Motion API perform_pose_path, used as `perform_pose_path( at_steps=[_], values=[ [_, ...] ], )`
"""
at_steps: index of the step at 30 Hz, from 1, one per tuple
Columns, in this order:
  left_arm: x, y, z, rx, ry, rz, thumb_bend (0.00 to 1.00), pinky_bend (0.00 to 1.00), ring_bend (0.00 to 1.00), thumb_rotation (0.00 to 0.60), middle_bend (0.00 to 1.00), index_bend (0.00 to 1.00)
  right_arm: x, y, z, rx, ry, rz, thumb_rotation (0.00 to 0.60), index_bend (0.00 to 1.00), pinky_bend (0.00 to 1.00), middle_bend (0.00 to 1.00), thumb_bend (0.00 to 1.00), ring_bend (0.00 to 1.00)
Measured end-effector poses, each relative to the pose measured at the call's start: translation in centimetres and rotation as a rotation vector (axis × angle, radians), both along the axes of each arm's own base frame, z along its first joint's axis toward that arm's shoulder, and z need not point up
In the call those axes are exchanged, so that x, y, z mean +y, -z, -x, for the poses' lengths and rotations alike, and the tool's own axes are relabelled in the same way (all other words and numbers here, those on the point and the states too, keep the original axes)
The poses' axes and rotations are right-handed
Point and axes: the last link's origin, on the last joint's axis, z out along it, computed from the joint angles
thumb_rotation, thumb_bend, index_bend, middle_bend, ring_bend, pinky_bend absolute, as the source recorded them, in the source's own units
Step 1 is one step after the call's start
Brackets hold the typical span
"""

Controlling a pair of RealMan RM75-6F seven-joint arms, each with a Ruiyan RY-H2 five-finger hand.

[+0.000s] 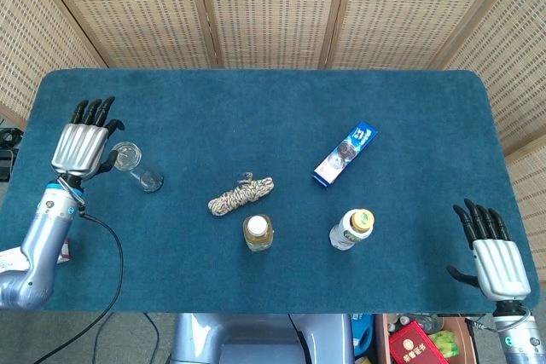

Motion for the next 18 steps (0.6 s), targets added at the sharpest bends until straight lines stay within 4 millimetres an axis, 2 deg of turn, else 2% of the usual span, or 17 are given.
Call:
perform_pose_path(
  at_steps=[6, 11, 18],
  values=[
    [-0.9, -0.5, -0.4, -0.028, 0.023, 0.007, 0.41, 0.00, 0.00, 0.600, 0.00, 0.19, 0.0, -0.1, 0.0, -0.001, 0.003, 0.001, 0.600, 0.00, 0.03, 0.00, 0.02, 0.00],
    [-2.5, -1.1, -0.4, -0.025, 0.026, 0.033, 0.41, 0.00, 0.00, 0.600, 0.00, 0.16, 0.0, -0.1, 0.0, -0.002, 0.003, 0.001, 0.600, 0.00, 0.03, 0.00, 0.02, 0.00],
    [-4.7, -1.8, 0.9, 0.040, -0.038, 0.131, 0.41, 0.00, 0.00, 0.600, 0.00, 0.13, 0.1, 0.0, -0.1, 0.001, -0.001, -0.001, 0.600, 0.00, 0.03, 0.00, 0.02, 0.00]
  ],
)
